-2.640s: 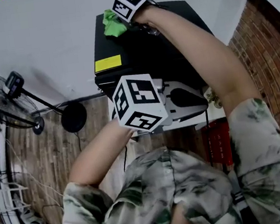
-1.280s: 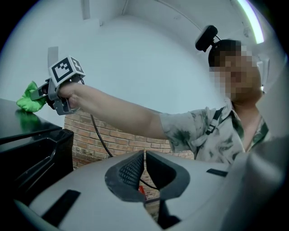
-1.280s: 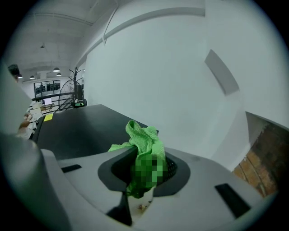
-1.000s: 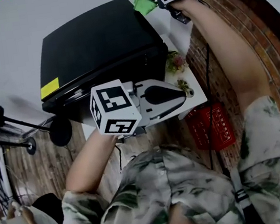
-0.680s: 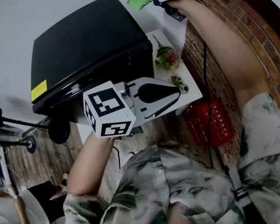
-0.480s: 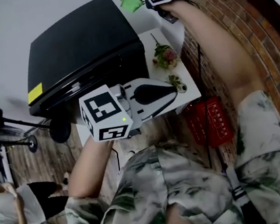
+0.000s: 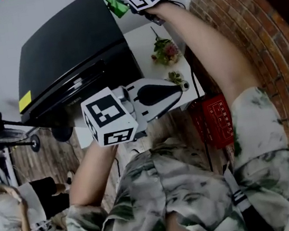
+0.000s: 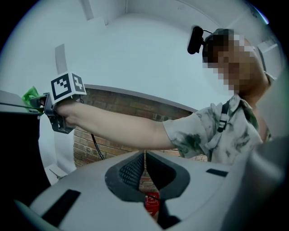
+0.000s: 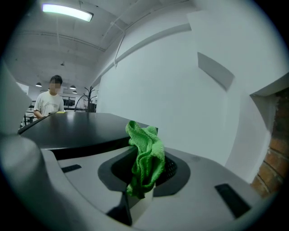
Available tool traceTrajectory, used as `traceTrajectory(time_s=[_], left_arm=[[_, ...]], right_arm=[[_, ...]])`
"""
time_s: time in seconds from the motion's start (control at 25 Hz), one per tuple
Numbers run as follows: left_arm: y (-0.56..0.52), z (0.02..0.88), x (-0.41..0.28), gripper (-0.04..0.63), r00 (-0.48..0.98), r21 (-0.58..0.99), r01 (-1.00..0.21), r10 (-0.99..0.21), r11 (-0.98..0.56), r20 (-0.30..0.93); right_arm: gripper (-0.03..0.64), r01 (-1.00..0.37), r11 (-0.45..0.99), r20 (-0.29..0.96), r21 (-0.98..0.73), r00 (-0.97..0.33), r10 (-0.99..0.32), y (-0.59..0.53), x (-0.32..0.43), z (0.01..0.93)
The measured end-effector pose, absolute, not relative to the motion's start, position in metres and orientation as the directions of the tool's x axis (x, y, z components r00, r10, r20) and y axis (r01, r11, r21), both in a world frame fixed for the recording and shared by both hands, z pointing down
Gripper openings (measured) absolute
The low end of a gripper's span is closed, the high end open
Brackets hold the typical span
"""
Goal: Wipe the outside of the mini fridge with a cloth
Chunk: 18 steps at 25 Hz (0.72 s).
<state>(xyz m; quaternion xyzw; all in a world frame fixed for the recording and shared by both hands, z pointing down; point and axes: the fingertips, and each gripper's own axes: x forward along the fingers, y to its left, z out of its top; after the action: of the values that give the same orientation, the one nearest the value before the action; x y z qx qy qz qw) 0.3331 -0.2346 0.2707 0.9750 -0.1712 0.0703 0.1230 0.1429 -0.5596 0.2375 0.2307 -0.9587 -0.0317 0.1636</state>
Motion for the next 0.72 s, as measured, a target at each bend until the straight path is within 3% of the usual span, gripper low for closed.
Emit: traceTrajectory(time_s=[0.72], left_arm=[[-0.251, 0.295, 0.336, 0.029, 0.911, 0.23, -0.402, -0.361, -0.886, 0.201]], right_arm=[[0.094, -0.39, 0.921, 0.418, 0.007, -0.835, -0.357, -0.555, 0.118, 0.405]])
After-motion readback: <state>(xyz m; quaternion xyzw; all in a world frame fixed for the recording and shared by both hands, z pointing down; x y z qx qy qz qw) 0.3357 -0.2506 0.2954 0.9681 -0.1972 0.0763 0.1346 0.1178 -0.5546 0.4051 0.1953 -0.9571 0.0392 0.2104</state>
